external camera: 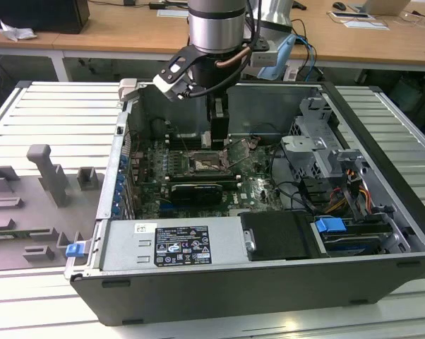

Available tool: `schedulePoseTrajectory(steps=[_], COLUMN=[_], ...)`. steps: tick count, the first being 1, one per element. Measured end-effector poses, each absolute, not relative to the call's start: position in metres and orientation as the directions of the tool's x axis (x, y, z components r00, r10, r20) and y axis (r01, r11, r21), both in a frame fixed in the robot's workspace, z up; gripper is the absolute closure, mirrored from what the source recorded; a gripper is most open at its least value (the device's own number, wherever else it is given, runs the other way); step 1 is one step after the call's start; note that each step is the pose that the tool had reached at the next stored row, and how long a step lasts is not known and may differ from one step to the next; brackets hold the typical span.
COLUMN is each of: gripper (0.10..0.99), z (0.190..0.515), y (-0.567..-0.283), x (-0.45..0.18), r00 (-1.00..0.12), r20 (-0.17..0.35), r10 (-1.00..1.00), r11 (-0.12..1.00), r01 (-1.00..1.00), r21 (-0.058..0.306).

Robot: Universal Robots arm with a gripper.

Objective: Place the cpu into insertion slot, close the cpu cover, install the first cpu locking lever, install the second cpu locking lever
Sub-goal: 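Place the cpu into insertion slot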

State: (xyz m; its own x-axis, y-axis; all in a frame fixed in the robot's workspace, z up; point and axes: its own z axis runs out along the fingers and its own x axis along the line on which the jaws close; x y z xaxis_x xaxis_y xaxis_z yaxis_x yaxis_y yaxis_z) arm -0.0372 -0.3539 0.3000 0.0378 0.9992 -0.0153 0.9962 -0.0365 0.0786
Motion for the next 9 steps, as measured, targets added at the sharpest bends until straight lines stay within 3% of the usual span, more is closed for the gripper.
schedulePoseTrajectory(steps=[9], gripper=[0.545], z=[0.2922], y=[-0.3539], x=[-0.0372], r00=[0.038], r20=[-0.015], r10=[0.999], r11=[-0.037], r01=[0.996], r21=[0.079])
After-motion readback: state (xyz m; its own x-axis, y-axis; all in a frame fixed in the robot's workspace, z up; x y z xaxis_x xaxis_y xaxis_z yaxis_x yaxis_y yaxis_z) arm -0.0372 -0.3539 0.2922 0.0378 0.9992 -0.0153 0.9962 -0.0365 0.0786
